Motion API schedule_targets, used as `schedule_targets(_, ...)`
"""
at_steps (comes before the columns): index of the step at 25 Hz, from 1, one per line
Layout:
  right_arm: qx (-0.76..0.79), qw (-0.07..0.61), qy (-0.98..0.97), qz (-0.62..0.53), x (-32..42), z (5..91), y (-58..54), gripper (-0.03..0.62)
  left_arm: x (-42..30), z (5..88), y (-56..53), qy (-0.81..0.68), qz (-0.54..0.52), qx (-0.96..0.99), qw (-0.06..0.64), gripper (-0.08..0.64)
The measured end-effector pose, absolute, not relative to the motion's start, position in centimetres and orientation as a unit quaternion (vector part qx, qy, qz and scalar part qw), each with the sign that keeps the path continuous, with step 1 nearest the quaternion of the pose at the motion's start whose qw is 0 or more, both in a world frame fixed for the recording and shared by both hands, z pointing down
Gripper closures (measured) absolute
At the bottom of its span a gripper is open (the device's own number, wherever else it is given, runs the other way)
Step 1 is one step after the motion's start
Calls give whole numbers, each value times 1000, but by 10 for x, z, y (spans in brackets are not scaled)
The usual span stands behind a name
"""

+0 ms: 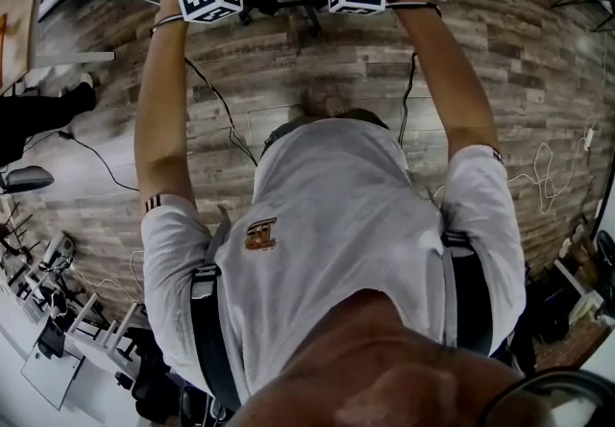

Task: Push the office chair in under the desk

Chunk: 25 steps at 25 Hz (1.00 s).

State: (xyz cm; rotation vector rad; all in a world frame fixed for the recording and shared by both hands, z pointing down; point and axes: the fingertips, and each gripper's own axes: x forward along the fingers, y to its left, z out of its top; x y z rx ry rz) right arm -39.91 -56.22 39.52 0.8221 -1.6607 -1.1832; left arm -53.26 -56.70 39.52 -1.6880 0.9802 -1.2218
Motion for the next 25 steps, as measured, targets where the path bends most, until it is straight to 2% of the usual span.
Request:
schedule_targets(9, 329, 466, -664, -483, -382, 389, -543, 336, -522, 389, -541, 390, -493, -660, 412, 215)
schedule_targets(15, 339, 448, -677, -475, -374, 375, -520, 336, -518, 373, -514, 405, -471, -668, 411, 215)
schedule_targets(20, 365, 403, -714, -442, -362, 354, -491, 336, -510, 354, -482, 436, -421, -699, 379, 215)
schedule_targets(25, 385, 302, -798, -353, -360, 329, -452, 336, -491, 334, -441, 479, -314, -759, 309, 216)
